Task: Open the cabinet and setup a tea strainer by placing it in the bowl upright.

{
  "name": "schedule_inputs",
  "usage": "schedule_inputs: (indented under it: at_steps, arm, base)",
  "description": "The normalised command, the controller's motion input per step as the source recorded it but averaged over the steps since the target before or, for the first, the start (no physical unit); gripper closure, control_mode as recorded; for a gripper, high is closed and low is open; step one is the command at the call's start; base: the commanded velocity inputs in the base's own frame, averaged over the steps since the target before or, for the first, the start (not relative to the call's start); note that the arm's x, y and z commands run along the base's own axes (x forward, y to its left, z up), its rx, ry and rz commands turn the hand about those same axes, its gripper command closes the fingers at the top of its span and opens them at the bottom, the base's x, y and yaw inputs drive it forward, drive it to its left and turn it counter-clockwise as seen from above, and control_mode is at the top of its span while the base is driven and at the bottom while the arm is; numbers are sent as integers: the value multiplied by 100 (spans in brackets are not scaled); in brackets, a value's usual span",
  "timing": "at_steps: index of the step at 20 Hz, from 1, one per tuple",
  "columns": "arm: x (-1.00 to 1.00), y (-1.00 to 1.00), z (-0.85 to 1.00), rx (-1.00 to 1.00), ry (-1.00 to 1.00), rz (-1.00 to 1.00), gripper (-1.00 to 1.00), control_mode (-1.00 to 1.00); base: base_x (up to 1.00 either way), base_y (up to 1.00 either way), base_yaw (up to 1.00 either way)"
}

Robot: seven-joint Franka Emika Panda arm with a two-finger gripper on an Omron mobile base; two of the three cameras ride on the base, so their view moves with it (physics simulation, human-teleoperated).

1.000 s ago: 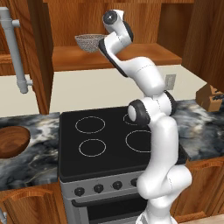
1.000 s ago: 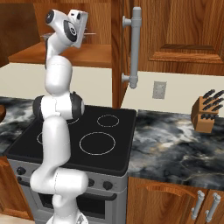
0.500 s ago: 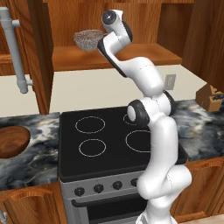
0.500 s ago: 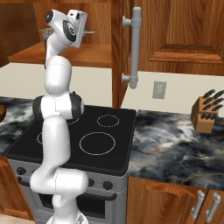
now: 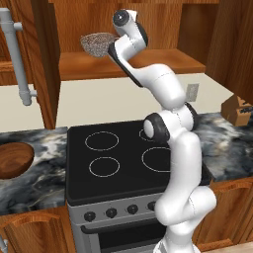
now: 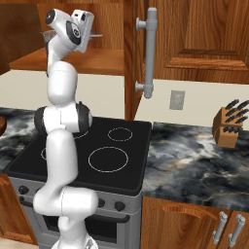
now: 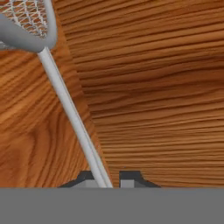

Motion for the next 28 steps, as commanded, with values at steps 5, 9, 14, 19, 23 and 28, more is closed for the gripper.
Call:
schedule_inputs:
  at_steps: [5,9,14,19,23,28]
  arm:
    - [-58,3,0,0,-1,-1,100,-100]
    - [-76,0,0,0,-1,-4,100,-100]
    - [-90,0,0,0,-2,-4,100,-100]
    - [-93,0,0,0,0,-4,100,-100]
    - [-92,0,3,0,0,-3,100,-100]
    - [-89,0,4,0,0,0,100,-100]
  base:
    - [0,0,0]
    - [0,0,0]
    - [0,0,0]
    - [0,0,0]
    - [0,0,0]
    - [0,0,0]
